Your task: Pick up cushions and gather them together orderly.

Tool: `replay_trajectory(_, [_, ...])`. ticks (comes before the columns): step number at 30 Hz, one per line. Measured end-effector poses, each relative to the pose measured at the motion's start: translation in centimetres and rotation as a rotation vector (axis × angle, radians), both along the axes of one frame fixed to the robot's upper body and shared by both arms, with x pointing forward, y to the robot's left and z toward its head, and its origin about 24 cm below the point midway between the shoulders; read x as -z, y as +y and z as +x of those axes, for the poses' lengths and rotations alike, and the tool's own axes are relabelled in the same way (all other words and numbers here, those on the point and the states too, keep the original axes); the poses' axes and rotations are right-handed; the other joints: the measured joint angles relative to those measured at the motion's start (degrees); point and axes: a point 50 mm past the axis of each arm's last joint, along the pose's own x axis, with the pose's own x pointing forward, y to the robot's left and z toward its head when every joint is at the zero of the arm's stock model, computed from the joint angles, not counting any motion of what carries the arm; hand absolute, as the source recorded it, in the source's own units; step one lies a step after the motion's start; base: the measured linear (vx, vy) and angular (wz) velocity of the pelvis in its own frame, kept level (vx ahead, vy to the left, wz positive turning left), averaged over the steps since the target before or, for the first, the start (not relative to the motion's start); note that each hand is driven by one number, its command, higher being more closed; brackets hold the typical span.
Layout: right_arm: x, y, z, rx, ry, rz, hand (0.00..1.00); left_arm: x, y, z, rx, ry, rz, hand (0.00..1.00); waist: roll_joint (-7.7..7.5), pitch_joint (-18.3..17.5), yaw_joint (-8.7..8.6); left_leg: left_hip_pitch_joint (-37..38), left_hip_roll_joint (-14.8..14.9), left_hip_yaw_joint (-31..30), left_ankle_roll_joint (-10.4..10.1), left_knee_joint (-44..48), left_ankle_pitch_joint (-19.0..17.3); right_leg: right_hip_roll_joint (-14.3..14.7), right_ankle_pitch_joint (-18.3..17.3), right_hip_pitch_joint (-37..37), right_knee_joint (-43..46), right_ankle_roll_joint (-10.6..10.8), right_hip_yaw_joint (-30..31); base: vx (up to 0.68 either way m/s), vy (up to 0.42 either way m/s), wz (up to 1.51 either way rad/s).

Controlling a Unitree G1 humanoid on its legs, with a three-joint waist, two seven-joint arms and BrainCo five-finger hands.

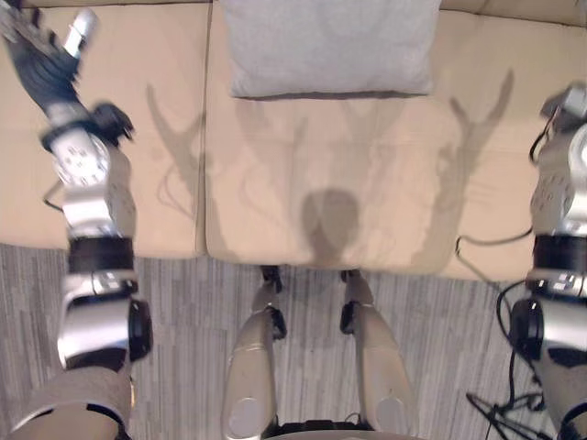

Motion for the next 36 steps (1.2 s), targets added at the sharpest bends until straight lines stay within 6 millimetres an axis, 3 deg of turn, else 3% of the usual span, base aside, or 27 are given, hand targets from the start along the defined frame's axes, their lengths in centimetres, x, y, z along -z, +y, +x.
replay_trajectory(2, [7.1,0.6,-1.4,-0.024,0.179,0.051,0.00,7.2,-2.2,-1.4,0.084,0.197,0.000,0.00,0.06,-0.7,-0.06,2.1,0.0,-0.2,-0.1,0.7,-1.3,0.1,-1.9,1.8,1.6,-0.1,-0.1,0.02,-0.038,0.03])
replay_trajectory(5, [14.6,2.1,-4.1,-0.060,0.414,0.077,0.00,15.2,-4.6,-4.8,0.179,0.459,0.000,0.00,0.00,-2.0,0.10,4.7,0.3,-0.3,-0.4,2.2,-3.3,0.2,-4.0,4.1,3.5,0.2,-0.1,0.05,-0.042,-0.02])
replay_trajectory(6, [16.2,2.5,-4.9,-0.069,0.475,0.063,0.00,16.9,-4.9,-5.8,0.199,0.523,0.008,0.00,0.02,-2.8,0.07,5.3,0.3,-0.3,-0.4,2.4,-3.8,0.4,-4.8,4.6,3.8,0.5,-0.1,0.05,-0.057,-0.06])
replay_trajectory(8, [21.2,3.5,-7.6,-0.101,0.699,0.004,0.00,21.8,-4.8,-9.4,0.230,0.735,0.049,0.00,0.10,-5.7,-0.09,8.4,0.3,-0.3,-0.6,2.5,-4.9,0.6,-5.9,7.6,3.8,1.0,0.1,0.09,-0.043,-0.07])
replay_trajectory(10, [24.3,3.7,-9.3,-0.120,0.856,-0.022,0.00,24.8,-4.1,-11.5,0.226,0.889,0.064,0.00,0.07,-8.0,-0.15,10.8,0.4,-0.3,-0.8,2.5,-5.6,0.6,-6.5,10.0,3.6,1.4,0.2,0.08,-0.010,-0.05])
replay_trajectory(11, [26.8,3.7,-11.0,-0.134,0.992,-0.039,0.00,27.2,-3.4,-13.6,0.212,1.019,0.062,0.00,0.05,-10.6,-0.23,12.4,0.3,-0.2,-0.8,2.5,-6.3,0.7,-6.7,11.9,2.8,1.6,0.2,0.07,0.004,-0.05])
replay_trajectory(13, [28.8,3.7,-12.6,-0.145,1.105,-0.061,0.00,29.0,-2.8,-15.5,0.201,1.134,0.069,0.00,-0.07,-12.2,-0.41,14.2,0.2,0.0,-0.8,2.3,-6.8,0.7,-6.6,14.0,1.7,1.8,0.5,0.06,0.017,-0.09])
replay_trajectory(15, [31.5,3.7,-14.8,-0.172,1.274,-0.085,0.00,31.4,-1.7,-18.8,0.175,1.301,0.066,0.00,-0.61,-14.1,-0.44,18.0,0.1,1.5,-0.8,1.7,-7.6,0.7,-6.4,17.4,0.1,2.2,1.8,0.06,0.039,-0.26])
replay_trajectory(20, [33.9,3.6,-17.5,-0.201,1.444,-0.081,0.00,33.3,-1.0,-22.9,0.154,1.459,0.051,0.00,-1.22,-15.6,-0.72,22.6,0.1,4.3,-0.8,3.1,-9.9,0.5,-6.3,20.7,-0.1,2.8,5.1,0.03,0.050,-0.38])
replay_trajectory(25, [34.1,3.8,-17.8,-0.226,1.460,-0.082,0.00,33.2,-0.9,-22.7,0.159,1.457,0.056,0.00,-2.39,-15.5,-1.06,20.5,0.6,7.4,0.6,9.8,-13.2,0.6,-4.5,19.3,0.1,5.1,8.5,-0.07,0.053,-0.38])
replay_trajectory(27, [34.2,4.0,-17.8,-0.235,1.461,-0.086,0.00,33.0,-1.0,-22.3,0.162,1.438,0.059,0.00,-2.57,-15.7,-1.08,17.3,2.1,7.6,2.3,13.2,-13.7,0.4,-2.1,17.1,0.5,9.8,9.7,-0.18,0.059,-0.35])
replay_trajectory(28, [34.1,4.4,-17.2,-0.245,1.445,-0.079,0.00,32.9,-1.3,-22.1,0.160,1.424,0.053,0.00,-1.67,-15.4,-0.95,15.7,3.5,7.9,3.0,14.2,-14.1,0.4,-7.4,12.5,12.7,6.5,7.1,-0.22,0.079,-0.16])
replay_trajectory(29, [34.4,4.8,-17.8,-0.250,1.459,-0.056,0.00,32.9,-1.2,-22.0,0.159,1.422,0.056,0.00,-1.87,-15.3,-1.04,16.0,3.7,7.4,3.1,14.6,-13.8,-0.5,-14.0,10.8,26.1,3.9,5.3,-0.19,0.033,-0.01])
replay_trajectory(30, [34.7,5.1,-18.2,-0.253,1.469,-0.040,0.00,32.8,-1.2,-22.1,0.156,1.422,0.056,0.00,-2.04,-15.3,-0.92,16.6,3.7,7.2,3.1,14.8,-13.8,-1.1,-16.5,11.1,32.1,4.0,4.8,-0.16,-0.030,0.20])
replay_trajectory(31, [35.1,5.6,-18.9,-0.261,1.484,-0.017,0.00,32.9,-1.4,-22.3,0.150,1.423,0.051,0.00,-2.29,-15.5,-0.33,17.5,3.6,6.9,3.0,15.6,-13.7,-2.5,-20.4,13.2,41.5,5.3,5.1,-0.14,-0.138,0.19])
replay_trajectory(32, [35.3,6.1,-19.1,-0.271,1.487,-0.008,0.00,32.7,-1.4,-22.3,0.146,1.407,0.052,0.00,-3.05,-15.9,0.04,17.3,3.6,6.3,2.8,16.4,-13.5,-3.3,-21.9,15.3,46.7,6.4,5.6,-0.12,-0.136,0.20])
replay_trajectory(34, [35.2,6.3,-18.8,-0.267,1.475,-0.003,0.00,32.2,-1.6,-21.7,0.145,1.376,0.059,0.00,-4.12,-16.6,0.52,15.0,3.5,5.0,2.1,17.3,-11.6,-3.4,-24.6,19.6,47.3,7.9,7.1,-0.17,-0.195,0.28])
replay_trajectory(35, [34.8,6.1,-18.1,-0.252,1.453,-0.013,0.00,32.1,-1.9,-21.4,0.145,1.356,0.052,0.00,-4.65,-16.7,0.78,13.5,3.8,4.5,1.8,17.1,-10.0,-2.7,-27.6,20.8,42.5,8.3,6.5,-0.34,-0.288,0.12])
replay_trajectory(36, [34.3,5.6,-17.3,-0.229,1.424,-0.013,0.00,32.2,-2.8,-21.1,0.154,1.344,0.024,0.00,-3.43,-16.9,1.66,12.2,4.3,4.7,1.1,14.9,-7.5,-1.3,-29.4,21.2,37.1,6.8,5.7,-0.28,-0.179,-0.20])
